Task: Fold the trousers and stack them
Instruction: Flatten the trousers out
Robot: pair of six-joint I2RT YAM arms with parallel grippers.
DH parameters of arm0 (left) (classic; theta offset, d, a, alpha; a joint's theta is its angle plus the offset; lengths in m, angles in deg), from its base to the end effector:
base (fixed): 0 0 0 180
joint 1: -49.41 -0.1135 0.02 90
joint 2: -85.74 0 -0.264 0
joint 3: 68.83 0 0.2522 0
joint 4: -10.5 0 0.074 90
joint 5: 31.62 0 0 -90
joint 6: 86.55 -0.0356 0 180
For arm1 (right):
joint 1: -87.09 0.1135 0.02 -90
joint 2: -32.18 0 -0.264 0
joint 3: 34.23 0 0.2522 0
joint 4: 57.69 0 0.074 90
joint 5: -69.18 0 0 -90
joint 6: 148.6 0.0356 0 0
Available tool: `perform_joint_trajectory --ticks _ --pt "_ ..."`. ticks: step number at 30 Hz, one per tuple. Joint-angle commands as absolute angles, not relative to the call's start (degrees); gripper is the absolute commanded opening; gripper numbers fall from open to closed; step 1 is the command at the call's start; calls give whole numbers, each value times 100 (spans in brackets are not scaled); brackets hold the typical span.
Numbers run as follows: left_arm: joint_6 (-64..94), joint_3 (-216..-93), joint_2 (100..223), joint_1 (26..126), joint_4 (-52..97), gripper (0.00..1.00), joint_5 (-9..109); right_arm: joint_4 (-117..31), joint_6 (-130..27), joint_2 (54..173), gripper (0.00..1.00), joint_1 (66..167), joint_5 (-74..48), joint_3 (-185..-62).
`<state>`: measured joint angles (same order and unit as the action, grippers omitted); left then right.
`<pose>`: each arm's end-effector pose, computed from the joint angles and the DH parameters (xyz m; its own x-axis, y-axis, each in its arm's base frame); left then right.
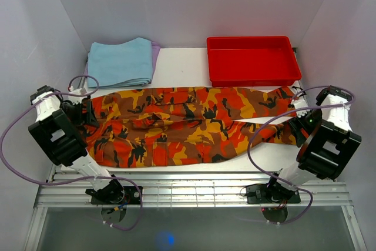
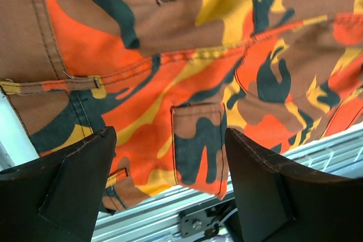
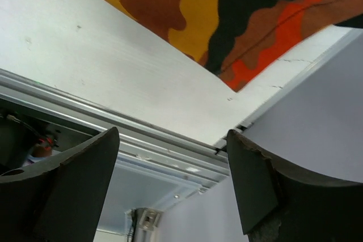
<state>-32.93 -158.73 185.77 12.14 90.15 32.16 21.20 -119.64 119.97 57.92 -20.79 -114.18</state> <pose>0.2599 0.1780 0.2232 -0.9621 -0.0635 -0.2651 0.0357 0.9348 -0.3534 0.2322 -0.1296 0.2335 -0.8485 -0.5284 -0.0281 -0.5268 0.8486 -0.0497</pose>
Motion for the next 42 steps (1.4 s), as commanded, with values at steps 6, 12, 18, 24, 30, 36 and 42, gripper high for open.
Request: perform_joint_trajectory --ticks 6,12,18,24,30,36,42 --pt "-2547 -16143 18857 1197 8579 88 2938 1225 -10273 12367 81 5826 -1475 -11022" --pt "-2389 -15985 18831 1197 8394 88 3043 266 -10114 12718 80 5835 -2098 -10407" --pt "-2300 -15791 18989 1197 8174 81 3420 124 -10702 13027 38 5817 -2758 -9968" --pt "-2362 -15607 19577 1136 7893 47 4256 686 -11897 12684 8 5607 -3354 -9923" --pt "-2344 -15826 19842 1083 7717 26 4572 801 -13127 12394 8 5220 -4015 -9967" --pt "-2423 -16177 19939 1065 7691 14 4809 854 -13603 12464 8 5079 -4314 -10274" --pt "-2511 -16546 19982 1039 7673 0 4942 837 -14139 12482 8 5052 -4524 -10512"
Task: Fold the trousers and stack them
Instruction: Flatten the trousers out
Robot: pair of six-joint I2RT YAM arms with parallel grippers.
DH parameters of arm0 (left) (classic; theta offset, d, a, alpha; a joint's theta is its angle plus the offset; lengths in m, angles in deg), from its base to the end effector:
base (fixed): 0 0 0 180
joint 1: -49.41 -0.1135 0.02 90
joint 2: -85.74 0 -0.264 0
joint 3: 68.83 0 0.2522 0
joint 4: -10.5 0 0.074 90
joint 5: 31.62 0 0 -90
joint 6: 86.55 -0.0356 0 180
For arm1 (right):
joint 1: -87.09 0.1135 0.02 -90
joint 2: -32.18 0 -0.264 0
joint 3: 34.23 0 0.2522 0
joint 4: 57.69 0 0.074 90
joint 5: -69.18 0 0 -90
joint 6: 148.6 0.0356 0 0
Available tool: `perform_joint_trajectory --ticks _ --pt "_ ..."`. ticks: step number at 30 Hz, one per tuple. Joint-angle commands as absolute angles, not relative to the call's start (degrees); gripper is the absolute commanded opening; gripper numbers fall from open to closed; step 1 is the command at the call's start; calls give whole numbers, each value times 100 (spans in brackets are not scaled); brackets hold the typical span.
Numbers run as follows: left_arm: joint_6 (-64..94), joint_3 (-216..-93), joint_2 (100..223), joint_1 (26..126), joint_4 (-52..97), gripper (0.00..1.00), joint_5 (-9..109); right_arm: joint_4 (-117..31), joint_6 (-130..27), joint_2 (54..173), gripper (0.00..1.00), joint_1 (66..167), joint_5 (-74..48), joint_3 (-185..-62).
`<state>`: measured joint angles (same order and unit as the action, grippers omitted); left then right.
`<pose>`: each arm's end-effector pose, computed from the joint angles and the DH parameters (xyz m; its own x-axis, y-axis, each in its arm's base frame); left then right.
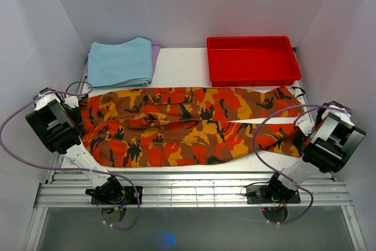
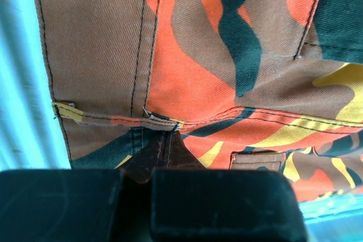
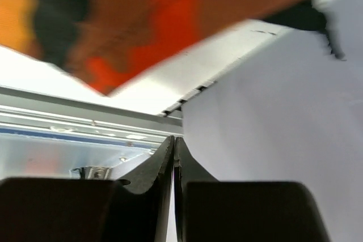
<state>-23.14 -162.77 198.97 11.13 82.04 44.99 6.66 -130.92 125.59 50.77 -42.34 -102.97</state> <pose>0.2882 0.2169 0.1642 -0.9728 -0.2130 -0.0907 -0.1899 0.9583 -0.2135 0.2072 -0.1685 0.1647 -0.7745 -0.5308 0.3443 -0.5987 0.7907 -0.1277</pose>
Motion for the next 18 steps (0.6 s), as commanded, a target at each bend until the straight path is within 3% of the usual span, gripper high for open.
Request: perform_joint_trajectory --ticks 1,6,8,9,11,14,15,16,18 --pt "-2537 -16669 19991 1030 7673 0 5003 802 -14227 12456 8 5044 -4569 -10503" --pt "-2564 -16995 20140 1030 7857 0 4889 1122 -14211 12490 8 5078 -4204 -10757" --pt "-2538 -17004 20141 1030 7937 3 4749 1695 -13678 12543 15 5140 -3719 -11249" --pt "-2546 -16969 20106 1039 7963 8 4714 1933 -13456 12587 28 5166 -3273 -11381" --pt "-2537 -16838 20053 1030 7981 12 4600 2540 -12808 12605 44 5193 -2770 -11644" --pt "-2511 -16653 19956 1039 7990 18 4538 2718 -12322 12438 57 5193 -1970 -11498" --pt "-2502 -16609 19939 1030 7990 20 4503 2639 -12094 12281 71 5202 -1872 -11357" --pt "-2494 -16574 19895 1039 7990 21 4494 2525 -11987 12210 78 5211 -1915 -11199" --pt "-2459 -16512 19886 1030 7990 22 4441 2183 -11750 12131 83 5219 -2055 -10689"
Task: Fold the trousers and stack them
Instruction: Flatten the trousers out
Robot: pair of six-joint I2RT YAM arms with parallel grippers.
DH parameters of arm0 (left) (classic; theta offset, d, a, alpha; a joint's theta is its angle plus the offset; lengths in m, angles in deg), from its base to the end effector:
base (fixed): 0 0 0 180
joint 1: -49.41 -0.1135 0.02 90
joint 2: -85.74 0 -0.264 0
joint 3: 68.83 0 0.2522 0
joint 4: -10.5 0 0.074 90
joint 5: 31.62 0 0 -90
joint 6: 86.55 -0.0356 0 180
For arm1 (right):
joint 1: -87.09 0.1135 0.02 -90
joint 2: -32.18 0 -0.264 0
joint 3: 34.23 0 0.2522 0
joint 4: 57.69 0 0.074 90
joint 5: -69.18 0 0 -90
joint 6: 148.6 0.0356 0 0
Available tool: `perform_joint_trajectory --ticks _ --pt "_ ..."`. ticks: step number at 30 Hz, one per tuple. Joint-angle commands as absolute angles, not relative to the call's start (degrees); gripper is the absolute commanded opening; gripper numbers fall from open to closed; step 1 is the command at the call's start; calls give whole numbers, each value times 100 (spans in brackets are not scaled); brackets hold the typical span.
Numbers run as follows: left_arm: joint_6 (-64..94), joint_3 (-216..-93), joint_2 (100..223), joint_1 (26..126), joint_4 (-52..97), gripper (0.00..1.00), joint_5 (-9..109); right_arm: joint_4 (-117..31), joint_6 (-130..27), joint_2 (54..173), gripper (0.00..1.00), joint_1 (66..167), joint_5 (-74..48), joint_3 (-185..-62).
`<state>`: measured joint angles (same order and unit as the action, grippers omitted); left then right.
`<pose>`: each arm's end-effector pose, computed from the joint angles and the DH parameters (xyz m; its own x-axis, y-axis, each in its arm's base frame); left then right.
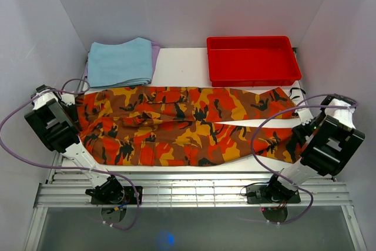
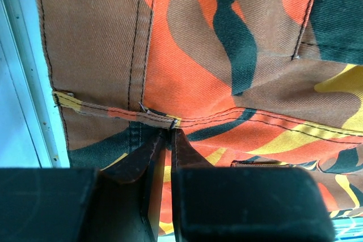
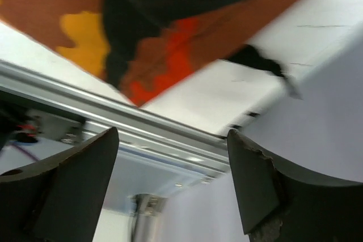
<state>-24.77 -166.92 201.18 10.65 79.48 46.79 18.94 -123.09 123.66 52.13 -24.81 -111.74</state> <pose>0.3016 0.2330 0.1680 -0.9709 -0.1855 -0.1512 -0.1636 0.9756 -0.1464 0.2202 -0.1570 0.2070 -0.8683 -0.4915 0.0673 -0.4937 0.8694 -0.0205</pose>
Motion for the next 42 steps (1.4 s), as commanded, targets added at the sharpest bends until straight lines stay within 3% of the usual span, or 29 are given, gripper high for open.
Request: perform_joint_trajectory --ticks 1,11,16,19,20,23,32,37,38,40,42 --pt "-2450 -16512 19886 1030 7990 22 4441 2068 -11488 12130 83 5219 -2064 -10557" --pt "-2291 -16494 19895 1039 7990 22 4318 601 -9923 12349 79 5219 -2214 -9783" --pt "-2283 -16494 19877 1039 7981 22 4326 231 -9587 12508 63 5219 -2152 -9441" --pt "-2283 -16494 19886 1048 7946 22 4370 46 -9674 12491 44 5219 -2345 -9326" --pt "-2291 -16486 19895 1039 7954 22 4370 -6 -9744 12482 29 5219 -2407 -9325" --pt "-2318 -16486 19930 1039 7928 21 4440 45 -10131 12420 8 5167 -2670 -9552" --pt "-2432 -16688 20097 1030 7867 12 4643 520 -12106 12411 8 4938 -3584 -10380" --pt "-2458 -16828 20141 1030 7989 11 4512 721 -12356 12709 8 4981 -3936 -10721" --pt "-2580 -16854 20123 1030 8059 14 4276 905 -12321 12858 31 5017 -3936 -10819" --pt "-2800 -16898 19949 1039 8340 25 3968 1475 -12250 12930 59 5061 -3621 -11151" --pt "-3229 -16960 19781 1039 8690 41 3451 1706 -12276 12869 73 5114 -3201 -11372"
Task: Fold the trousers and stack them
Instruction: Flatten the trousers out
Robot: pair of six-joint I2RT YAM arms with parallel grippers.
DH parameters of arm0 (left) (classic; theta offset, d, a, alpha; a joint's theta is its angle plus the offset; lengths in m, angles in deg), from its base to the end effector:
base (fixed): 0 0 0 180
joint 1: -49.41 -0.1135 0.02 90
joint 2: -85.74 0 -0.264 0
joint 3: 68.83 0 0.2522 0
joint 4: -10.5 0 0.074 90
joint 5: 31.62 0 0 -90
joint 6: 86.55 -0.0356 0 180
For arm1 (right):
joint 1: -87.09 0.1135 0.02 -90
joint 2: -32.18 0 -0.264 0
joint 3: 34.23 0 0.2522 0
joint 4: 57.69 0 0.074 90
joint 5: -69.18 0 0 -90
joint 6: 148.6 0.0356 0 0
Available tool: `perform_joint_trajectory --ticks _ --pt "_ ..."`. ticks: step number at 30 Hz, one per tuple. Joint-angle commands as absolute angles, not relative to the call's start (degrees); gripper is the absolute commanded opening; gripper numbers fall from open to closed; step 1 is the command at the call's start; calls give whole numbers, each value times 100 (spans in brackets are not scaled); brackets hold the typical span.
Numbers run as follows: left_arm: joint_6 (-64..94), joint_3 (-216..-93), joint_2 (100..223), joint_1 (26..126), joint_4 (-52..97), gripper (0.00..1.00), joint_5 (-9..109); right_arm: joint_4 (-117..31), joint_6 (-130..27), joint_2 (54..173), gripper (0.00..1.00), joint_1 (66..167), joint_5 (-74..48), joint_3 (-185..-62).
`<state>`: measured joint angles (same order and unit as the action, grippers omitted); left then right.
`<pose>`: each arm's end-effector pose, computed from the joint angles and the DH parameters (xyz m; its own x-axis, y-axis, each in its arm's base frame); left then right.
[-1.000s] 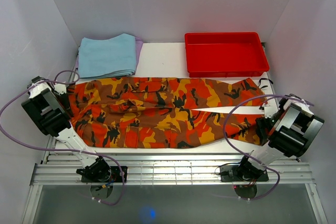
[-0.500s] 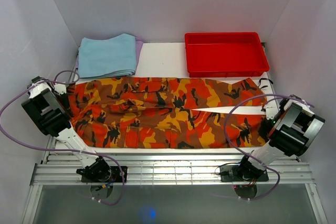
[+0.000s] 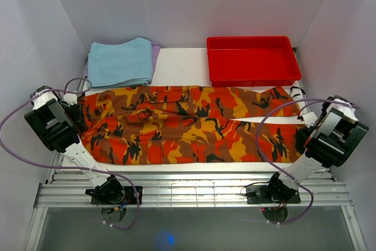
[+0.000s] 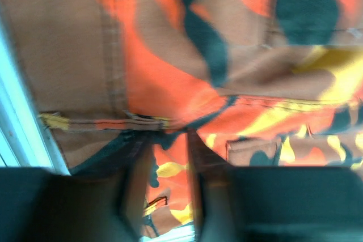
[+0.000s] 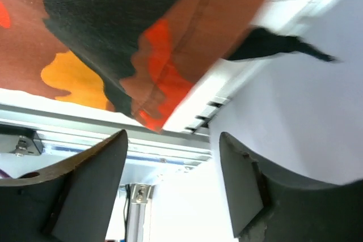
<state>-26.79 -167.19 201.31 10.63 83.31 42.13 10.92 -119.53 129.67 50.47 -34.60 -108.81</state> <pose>0.2984 0.2270 0.1688 -0.9763 -0.1642 -0.1406 -0.1269 0.9620 -0.2419 0.2228 -0.1761 0.1685 -0.8918 -0.3949 0.2210 -0.4222 0.9018 -0.0925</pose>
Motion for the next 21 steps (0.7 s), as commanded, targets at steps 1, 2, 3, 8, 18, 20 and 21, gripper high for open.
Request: perform_joint_trajectory --ticks 1,2,3,8,18,20,21 --pt "-3345 -16986 19572 1039 8780 45 3300 1785 -12242 12825 73 5201 -3042 -11504" --pt "-3442 -17047 19465 1039 8868 48 3168 2038 -12198 12790 73 5271 -2849 -11836" --pt "-3634 -17083 19368 1039 9034 50 2897 2198 -12162 12781 73 5342 -2359 -12031" --pt "-3575 -17364 19086 1197 9124 56 2393 2130 -11066 12903 65 6263 -1274 -12998" --pt "-2222 -17294 19647 1979 8167 53 2559 380 -8832 14616 42 7635 -1447 -14483" --pt "-2003 -17146 19762 2006 8052 52 2630 196 -8936 14941 41 7750 -1720 -14572" --pt "-1940 -17093 19815 2006 7929 52 2674 134 -8989 15012 40 7768 -1800 -14573"
